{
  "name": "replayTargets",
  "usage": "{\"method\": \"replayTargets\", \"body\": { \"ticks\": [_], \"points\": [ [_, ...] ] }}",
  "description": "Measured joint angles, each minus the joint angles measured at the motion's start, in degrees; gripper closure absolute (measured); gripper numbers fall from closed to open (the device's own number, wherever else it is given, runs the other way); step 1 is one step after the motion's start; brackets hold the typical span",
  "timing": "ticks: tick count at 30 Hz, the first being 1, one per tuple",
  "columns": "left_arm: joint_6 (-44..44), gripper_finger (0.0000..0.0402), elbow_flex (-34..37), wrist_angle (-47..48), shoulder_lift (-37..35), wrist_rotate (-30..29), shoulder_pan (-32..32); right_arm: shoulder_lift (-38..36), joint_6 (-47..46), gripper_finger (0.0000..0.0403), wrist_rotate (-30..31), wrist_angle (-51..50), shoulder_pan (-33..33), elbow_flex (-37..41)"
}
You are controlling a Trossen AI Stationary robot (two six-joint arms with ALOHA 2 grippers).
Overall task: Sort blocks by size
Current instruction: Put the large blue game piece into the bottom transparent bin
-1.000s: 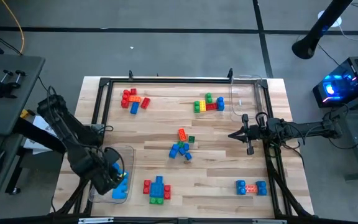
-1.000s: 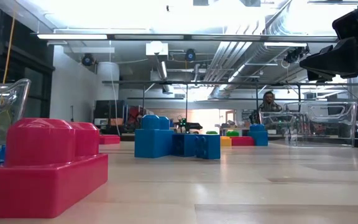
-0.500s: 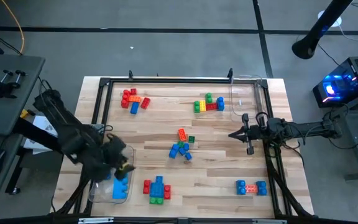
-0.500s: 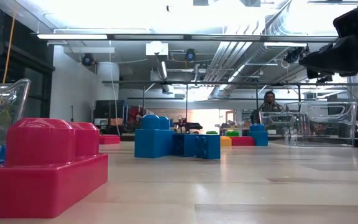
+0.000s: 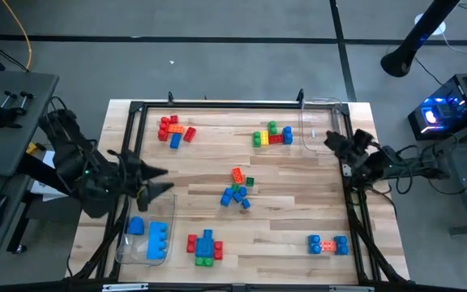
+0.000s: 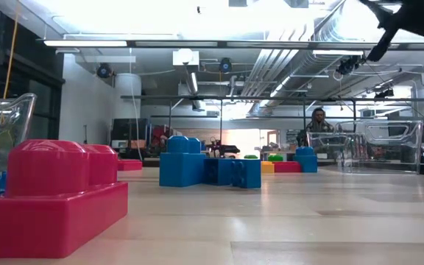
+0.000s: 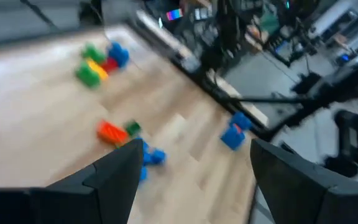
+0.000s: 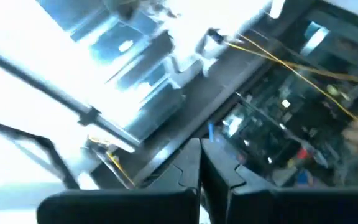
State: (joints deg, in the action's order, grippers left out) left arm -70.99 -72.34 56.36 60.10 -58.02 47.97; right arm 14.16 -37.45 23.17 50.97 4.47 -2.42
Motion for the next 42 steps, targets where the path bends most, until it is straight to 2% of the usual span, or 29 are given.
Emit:
{"method": "replayTargets", "body": {
  "ticks": [2,6,8,10,12,14,16,19,24,27,28,36,39,42],
  "points": [
    [1.6,0.0119,0.3,1.6,-1.1,-1.6,-1.0,5.4,-4.0,0.0402,-6.0,-4.0,0.4,-4.2],
    [3.1,0.0119,2.7,2.6,-4.5,-1.6,-3.3,22.7,-13.4,0.0402,-16.1,-16.1,3.5,-16.6],
    [4.0,0.0119,4.0,2.5,-6.0,-1.0,-4.1,30.8,-16.6,0.0402,-23.3,-24.2,5.2,-24.5],
    [4.2,0.0119,5.4,2.5,-7.2,-0.7,-4.3,37.5,-20.8,0.0402,-33.4,-37.9,6.6,-32.9],
    [4.2,0.0119,6.7,2.4,-8.4,-0.7,-4.5,44.0,-25.7,0.0402,-40.6,-57.5,8.8,-40.8],
    [4.0,0.0119,7.7,2.5,-9.1,-0.7,-4.5,49.8,-31.1,0.0402,-42.6,-80.0,12.5,-47.3],
    [3.8,0.0119,8.3,2.4,-9.5,-0.6,-4.5,54.8,-36.4,0.0402,-42.6,-98.5,17.1,-52.7],
    [3.7,0.0119,8.7,2.1,-9.5,0.6,-4.5,60.2,-46.3,0.0402,-41.2,-113.5,26.6,-56.9],
    [4.4,0.0119,8.7,2.1,-9.5,3.5,-4.5,63.9,-72.9,0.0394,-38.2,-110.2,42.4,-58.3],
    [6.3,0.0119,8.7,2.3,-9.8,3.5,-4.5,65.2,-90.6,0.0363,-31.7,-109.0,48.7,-58.3],
    [6.9,0.0119,8.7,2.3,-10.1,3.5,-4.5,65.6,-93.6,0.0348,-29.8,-109.1,49.7,-58.3],
    [9.2,0.0119,8.7,2.3,-12.5,4.5,-6.1,69.9,-94.4,0.0197,-29.6,-109.7,43.2,-58.2],
    [9.1,0.0119,8.7,2.3,-12.9,5.2,-6.4,71.0,-92.2,0.0161,-29.9,-107.4,41.4,-58.2],
    [9.1,0.0119,8.7,2.3,-12.9,5.5,-6.4,72.7,-91.5,0.0145,-30.8,-107.0,40.8,-58.2]
  ]
}}
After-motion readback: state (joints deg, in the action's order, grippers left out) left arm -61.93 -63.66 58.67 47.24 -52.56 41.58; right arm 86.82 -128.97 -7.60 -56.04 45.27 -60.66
